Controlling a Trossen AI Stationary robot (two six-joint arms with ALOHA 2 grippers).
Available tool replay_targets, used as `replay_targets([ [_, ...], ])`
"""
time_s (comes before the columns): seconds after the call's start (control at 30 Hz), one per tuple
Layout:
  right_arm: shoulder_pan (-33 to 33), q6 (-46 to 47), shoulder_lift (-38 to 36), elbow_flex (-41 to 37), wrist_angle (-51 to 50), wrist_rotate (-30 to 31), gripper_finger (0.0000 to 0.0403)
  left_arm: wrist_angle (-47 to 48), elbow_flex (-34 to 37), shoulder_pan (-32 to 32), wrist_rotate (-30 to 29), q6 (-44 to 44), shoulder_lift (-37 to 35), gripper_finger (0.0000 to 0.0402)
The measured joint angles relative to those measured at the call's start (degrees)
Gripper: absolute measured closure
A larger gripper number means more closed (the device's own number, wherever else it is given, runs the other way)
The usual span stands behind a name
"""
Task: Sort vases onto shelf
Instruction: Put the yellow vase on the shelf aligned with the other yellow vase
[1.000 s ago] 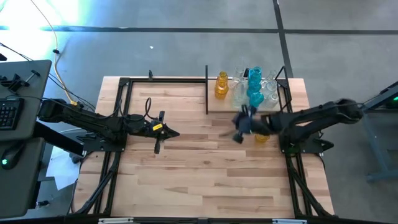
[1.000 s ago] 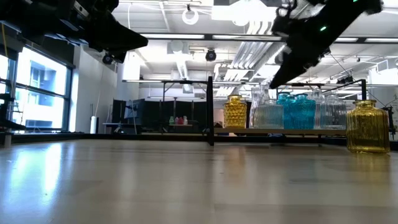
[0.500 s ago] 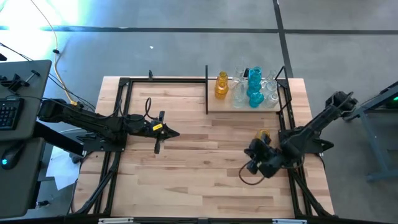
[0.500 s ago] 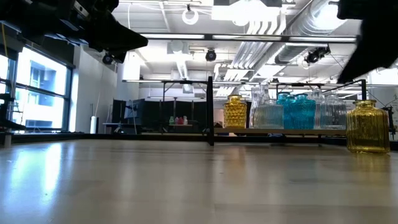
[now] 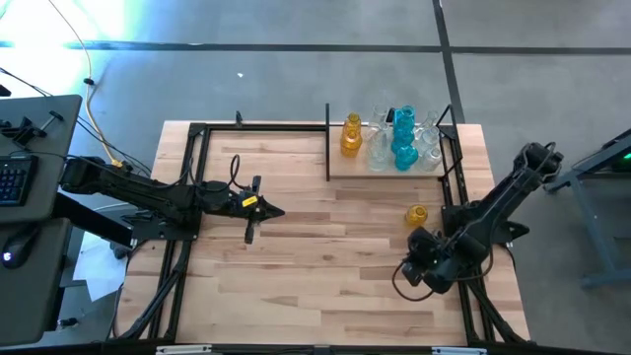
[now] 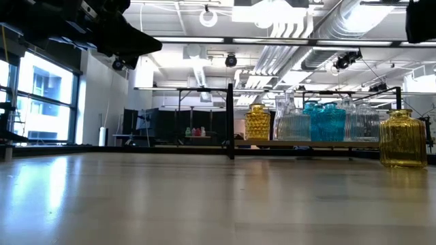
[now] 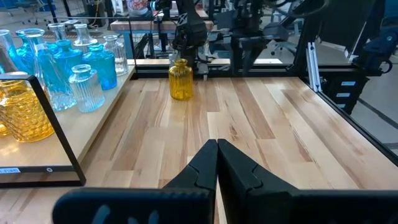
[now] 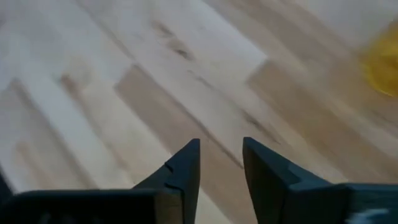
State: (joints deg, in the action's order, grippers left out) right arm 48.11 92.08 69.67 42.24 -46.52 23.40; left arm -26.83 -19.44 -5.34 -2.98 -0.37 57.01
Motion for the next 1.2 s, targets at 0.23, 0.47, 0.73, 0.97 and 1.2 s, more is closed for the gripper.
replay_targets([
  [0.23, 0.86, 9.18, 0.0, 0.0, -10.1, -0.04, 0.0257, 0.0, -0.02, 0.0, 0.0, -0.01, 0.0, 0.0401],
  [0.47, -0.16, 17.08, 0.02, 0.0, -20.33, 2.53, 0.0176, -0.02, 0.0, 0.02, 0.02, -0.01, 0.0, 0.0401],
  [0.73, -4.85, 22.26, 3.24, 0.02, -29.2, 7.59, 0.0154, 0.0, 0.0, -0.01, 0.0, -0.01, 0.0, 0.0401],
  [0.97, -9.96, 17.12, 9.02, 0.04, -24.07, 13.24, 0.0154, 0.0, 0.0, 0.0, 0.01, -0.01, 0.0, 0.0401],
  [1.2, -13.61, 18.53, 14.21, 0.04, -23.44, 16.92, 0.0154, 0.0, -0.01, -0.01, 0.01, -0.01, -0.01, 0.0401],
])
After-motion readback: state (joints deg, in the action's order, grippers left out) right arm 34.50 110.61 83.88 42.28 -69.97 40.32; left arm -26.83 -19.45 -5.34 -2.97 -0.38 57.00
